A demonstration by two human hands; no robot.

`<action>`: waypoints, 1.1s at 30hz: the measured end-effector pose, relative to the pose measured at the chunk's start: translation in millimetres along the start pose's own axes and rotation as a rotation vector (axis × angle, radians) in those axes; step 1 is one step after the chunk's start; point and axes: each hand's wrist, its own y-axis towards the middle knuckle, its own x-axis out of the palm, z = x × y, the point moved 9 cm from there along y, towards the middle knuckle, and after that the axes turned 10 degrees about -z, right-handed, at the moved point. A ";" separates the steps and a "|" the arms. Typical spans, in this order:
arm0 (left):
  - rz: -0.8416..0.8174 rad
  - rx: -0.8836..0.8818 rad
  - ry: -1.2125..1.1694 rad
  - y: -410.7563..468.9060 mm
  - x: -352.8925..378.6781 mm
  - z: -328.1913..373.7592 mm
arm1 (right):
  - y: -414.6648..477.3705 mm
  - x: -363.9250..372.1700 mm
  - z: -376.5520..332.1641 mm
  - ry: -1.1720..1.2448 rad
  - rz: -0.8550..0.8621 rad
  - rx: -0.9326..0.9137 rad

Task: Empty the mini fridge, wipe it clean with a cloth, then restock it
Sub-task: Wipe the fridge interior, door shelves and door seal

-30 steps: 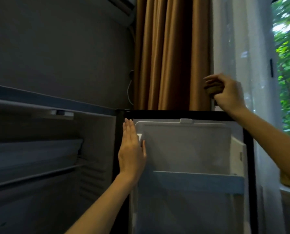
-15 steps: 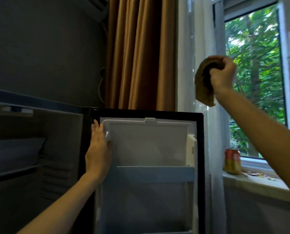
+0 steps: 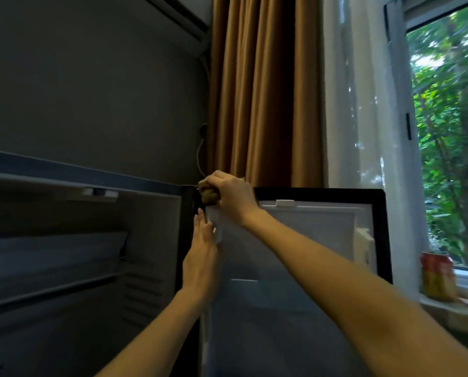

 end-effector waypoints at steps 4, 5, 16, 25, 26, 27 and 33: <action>-0.016 0.013 0.030 0.4 0.6 -7.5 | -30.9 -45.4 38.6 0.024 -0.043 -0.008; -0.002 0.022 0.025 0.4 -1.0 -8.7 | -40.8 -59.6 54.2 0.051 -0.043 0.020; 0.147 0.011 0.105 -4.9 0.0 -2.7 | -176.9 -174.4 168.1 0.107 0.121 0.286; -0.015 0.395 0.087 -42.5 94.0 184.3 | -280.6 -221.6 208.7 0.332 0.652 0.542; -0.131 0.331 0.089 -42.0 113.6 200.2 | -290.4 -218.2 207.6 0.314 0.670 0.565; -0.222 0.264 0.121 -41.3 131.2 208.8 | -297.4 -214.8 205.5 0.295 0.679 0.583; -0.101 0.319 0.197 -52.4 143.6 213.3 | -267.7 -197.8 184.8 0.315 0.626 0.521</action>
